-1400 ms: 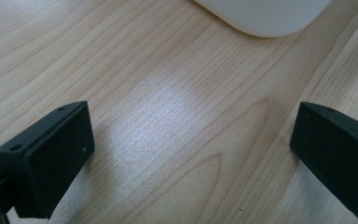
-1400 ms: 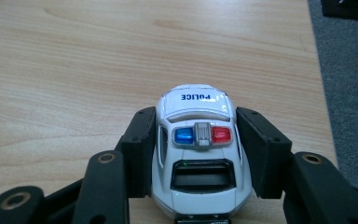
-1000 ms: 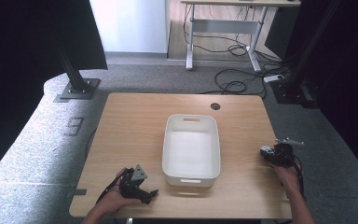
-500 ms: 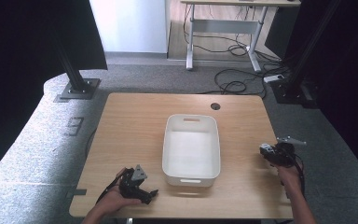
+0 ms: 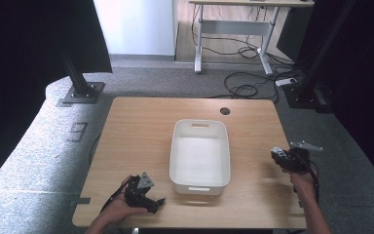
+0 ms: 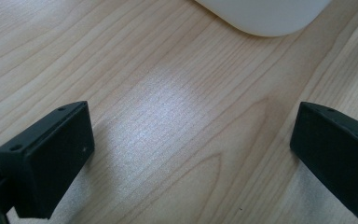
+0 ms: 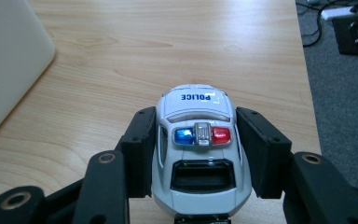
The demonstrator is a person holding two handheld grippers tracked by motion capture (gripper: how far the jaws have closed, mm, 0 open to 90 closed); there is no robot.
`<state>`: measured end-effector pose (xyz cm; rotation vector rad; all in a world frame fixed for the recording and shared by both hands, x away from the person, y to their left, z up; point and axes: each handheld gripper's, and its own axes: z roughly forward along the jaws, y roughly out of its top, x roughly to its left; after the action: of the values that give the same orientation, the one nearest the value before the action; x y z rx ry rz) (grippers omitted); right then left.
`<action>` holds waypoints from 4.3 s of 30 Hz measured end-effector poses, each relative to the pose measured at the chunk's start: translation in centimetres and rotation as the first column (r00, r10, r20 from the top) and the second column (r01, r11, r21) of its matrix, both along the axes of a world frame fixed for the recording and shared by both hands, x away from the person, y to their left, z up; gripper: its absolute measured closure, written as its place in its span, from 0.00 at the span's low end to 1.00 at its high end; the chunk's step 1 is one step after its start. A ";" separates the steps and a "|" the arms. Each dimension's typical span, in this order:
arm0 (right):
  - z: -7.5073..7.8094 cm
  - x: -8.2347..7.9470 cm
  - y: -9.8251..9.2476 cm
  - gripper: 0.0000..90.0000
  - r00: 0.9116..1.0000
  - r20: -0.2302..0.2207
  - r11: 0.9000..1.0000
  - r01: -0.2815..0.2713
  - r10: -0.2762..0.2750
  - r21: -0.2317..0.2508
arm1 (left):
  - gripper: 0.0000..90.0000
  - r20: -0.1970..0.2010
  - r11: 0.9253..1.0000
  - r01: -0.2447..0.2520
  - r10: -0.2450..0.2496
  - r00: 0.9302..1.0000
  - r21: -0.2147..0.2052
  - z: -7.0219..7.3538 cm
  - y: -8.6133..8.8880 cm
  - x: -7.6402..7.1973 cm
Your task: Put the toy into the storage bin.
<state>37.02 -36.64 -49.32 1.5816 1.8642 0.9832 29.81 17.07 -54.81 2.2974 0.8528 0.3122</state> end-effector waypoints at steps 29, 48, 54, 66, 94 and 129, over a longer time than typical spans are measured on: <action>2.3 -0.6 2.8 0.56 0.998 0.034 0.998 -0.060 0.060 -0.001 | 0.00 0.000 1.000 0.000 0.000 1.000 0.000 0.0 0.0 0.0; 3.4 -1.0 4.7 0.56 0.993 0.060 0.995 -0.101 0.101 -0.002 | 0.00 0.000 1.000 0.002 -0.002 1.000 0.000 0.0 0.0 0.0; 3.5 -1.0 5.2 0.56 0.992 0.061 0.993 -0.115 0.115 0.001 | 0.00 0.000 1.000 0.003 -0.003 1.000 0.000 0.0 0.0 0.0; 4.0 -1.0 6.4 0.56 0.988 0.065 0.989 -0.143 0.141 0.023 | 0.00 0.000 1.000 0.003 -0.003 1.000 0.000 0.0 0.0 0.0; 4.7 -1.4 8.6 0.56 0.978 0.083 0.981 -0.191 0.190 0.011 | 0.00 -0.001 1.000 0.002 -0.002 1.000 0.002 0.0 0.0 0.0; 5.9 -2.0 11.6 0.56 0.961 0.104 0.965 -0.260 0.256 0.027 | 0.00 0.001 1.000 0.003 -0.003 1.000 -0.001 0.0 0.0 0.0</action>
<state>35.03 -25.02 -43.46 1.3056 2.0258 1.1954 29.84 17.08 -54.81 2.2972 0.8493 0.3111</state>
